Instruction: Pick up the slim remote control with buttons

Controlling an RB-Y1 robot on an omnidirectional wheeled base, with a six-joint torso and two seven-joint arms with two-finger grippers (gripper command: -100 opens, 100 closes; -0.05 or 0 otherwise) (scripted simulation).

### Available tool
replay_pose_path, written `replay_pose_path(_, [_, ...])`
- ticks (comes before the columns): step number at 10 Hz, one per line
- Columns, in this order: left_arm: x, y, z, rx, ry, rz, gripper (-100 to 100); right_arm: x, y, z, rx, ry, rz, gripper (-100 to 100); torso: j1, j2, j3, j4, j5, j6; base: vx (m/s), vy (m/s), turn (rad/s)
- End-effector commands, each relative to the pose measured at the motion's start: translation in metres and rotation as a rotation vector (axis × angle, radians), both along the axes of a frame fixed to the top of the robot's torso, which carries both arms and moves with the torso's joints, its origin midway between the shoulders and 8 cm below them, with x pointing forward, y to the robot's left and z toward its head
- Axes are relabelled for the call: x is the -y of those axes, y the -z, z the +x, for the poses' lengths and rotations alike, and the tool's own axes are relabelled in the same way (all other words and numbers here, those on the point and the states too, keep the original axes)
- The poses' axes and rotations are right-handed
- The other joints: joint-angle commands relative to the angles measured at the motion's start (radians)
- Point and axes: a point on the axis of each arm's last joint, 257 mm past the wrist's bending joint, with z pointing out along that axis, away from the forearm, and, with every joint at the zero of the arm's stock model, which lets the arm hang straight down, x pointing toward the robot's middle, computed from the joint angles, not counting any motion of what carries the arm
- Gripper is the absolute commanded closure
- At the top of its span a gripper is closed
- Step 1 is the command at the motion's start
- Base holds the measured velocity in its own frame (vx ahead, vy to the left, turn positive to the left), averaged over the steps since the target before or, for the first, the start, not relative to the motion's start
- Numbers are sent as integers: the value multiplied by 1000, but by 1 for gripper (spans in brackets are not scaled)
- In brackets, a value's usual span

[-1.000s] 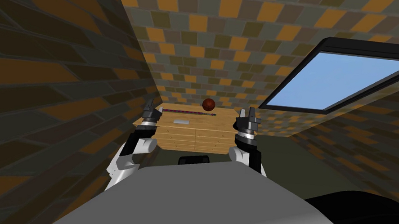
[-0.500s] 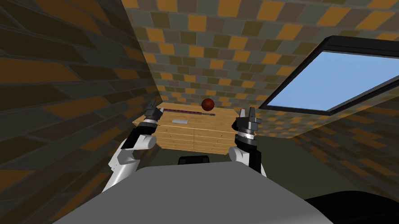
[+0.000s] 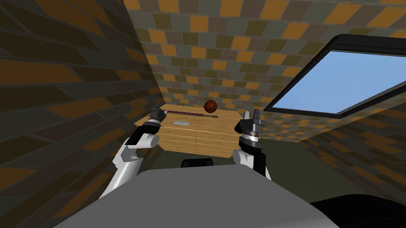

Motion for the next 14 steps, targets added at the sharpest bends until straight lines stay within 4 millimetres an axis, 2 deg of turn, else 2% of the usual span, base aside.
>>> replay_pose_path(1, [-6, 0, 11, -28, -4, -7, -100, 0, 0, 0, 0, 0, 0, 0, 0, 0, 0, 0, 0, 0, -8, -65, 46])
replay_pose_path(4, [-7, 16, 15, -91, -8, -9, -100, 0, 0, 0, 0, 0, 0, 0, 0, 1, 0, 0, 0, 0, -10, -40, 13])
replay_pose_path(5, [-13, 18, 27, -117, -11, -18, -100, 0, 0, 0, 0, 0, 0, 0, 2, 0, 0, 0, 0, 0, -7, -47, 58])
replay_pose_path(7, [-14, 30, 28, -165, -14, -20, -100, 0, 0, 0, 0, 0, 0, 0, -1, 0, 0, 0, 0, 0, -3, -52, 18])
replay_pose_path(8, [-20, 30, 40, -186, -17, -31, -100, 0, 0, 0, 0, 0, 0, 0, 0, 0, 0, 0, 0, 0, -16, -62, 52])
replay_pose_path(10, [-20, 44, 41, -243, -20, -33, -100, 0, 0, 0, 0, 0, 0, 0, -1, 0, 0, 0, 0, 0, -9, -46, 13])
replay_pose_path(11, [-25, 43, 52, -258, -21, -45, -100, 0, 0, 0, 0, 0, 0, 0, 0, 0, 0, 0, 0, 0, -7, -59, 42])
replay_pose_path(14, [-26, 60, 52, -322, -24, -48, -100, 0, 0, 0, 0, 0, 0, 0, 0, 0, 0, 0, 0, 0, -2, -31, 10])
